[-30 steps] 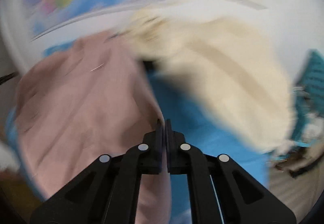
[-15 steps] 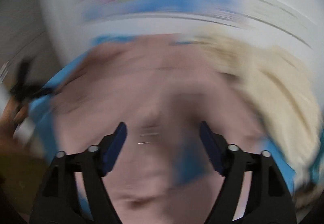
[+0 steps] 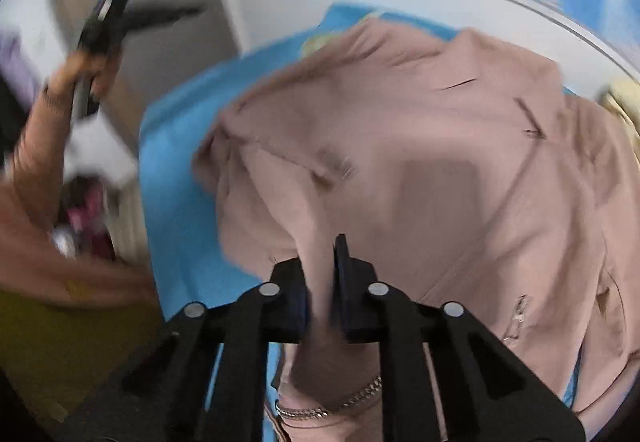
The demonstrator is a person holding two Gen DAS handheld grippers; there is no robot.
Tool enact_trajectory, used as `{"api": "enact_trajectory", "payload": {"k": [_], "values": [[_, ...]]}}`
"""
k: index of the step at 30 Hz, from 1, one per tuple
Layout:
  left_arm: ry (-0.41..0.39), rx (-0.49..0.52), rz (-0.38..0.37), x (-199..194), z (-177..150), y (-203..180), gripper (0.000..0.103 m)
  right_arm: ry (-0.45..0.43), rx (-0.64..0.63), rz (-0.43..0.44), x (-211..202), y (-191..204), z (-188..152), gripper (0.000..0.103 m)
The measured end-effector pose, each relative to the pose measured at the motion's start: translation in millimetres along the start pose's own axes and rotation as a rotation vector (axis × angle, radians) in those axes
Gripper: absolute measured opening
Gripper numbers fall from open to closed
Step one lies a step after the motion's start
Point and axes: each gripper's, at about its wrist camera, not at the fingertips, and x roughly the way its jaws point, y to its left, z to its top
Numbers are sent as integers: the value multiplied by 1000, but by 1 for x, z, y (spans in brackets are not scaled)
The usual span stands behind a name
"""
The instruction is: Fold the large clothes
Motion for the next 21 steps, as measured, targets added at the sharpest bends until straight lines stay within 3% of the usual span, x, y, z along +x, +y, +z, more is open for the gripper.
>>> {"api": "enact_trajectory", "payload": {"k": [1, 2, 3, 4, 5, 7, 10, 12, 13, 16, 17, 19, 21], "values": [[8, -7, -55, -2, 0, 1, 6, -12, 45, 17, 0, -9, 2, 10], [28, -8, -141, -3, -6, -3, 24, -10, 70, 30, 2, -15, 2, 11], [55, -9, -267, -6, -18, -13, 35, -10, 76, 33, 3, -18, 1, 11], [64, -12, -341, -8, -27, -20, 48, -8, 79, 37, 5, -20, 1, 13], [101, -21, -493, -10, -45, -34, 52, -4, 79, 39, 7, -21, 1, 14], [184, -18, -613, -8, -69, -62, 55, 0, 72, 30, 6, -19, 1, 16], [276, 19, -610, 6, -101, -101, 60, -3, 63, 23, 2, -18, -4, 17], [342, -40, -624, 22, -114, -110, 58, -1, 62, 25, 7, -17, -9, 17], [308, -81, -631, 24, -115, -106, 54, 1, 61, 22, 9, -16, -11, 17], [312, -135, -643, 34, -114, -99, 4, -3, 66, 31, 11, -15, -12, 17], [309, -152, -636, 38, -112, -93, 3, -5, 66, 37, 11, -14, -12, 15], [254, -112, -518, 31, -100, -81, 3, -20, 65, 49, 7, -13, -10, 12], [194, -105, -453, 20, -84, -61, 3, -34, 68, 74, 3, -12, -6, 11]]}}
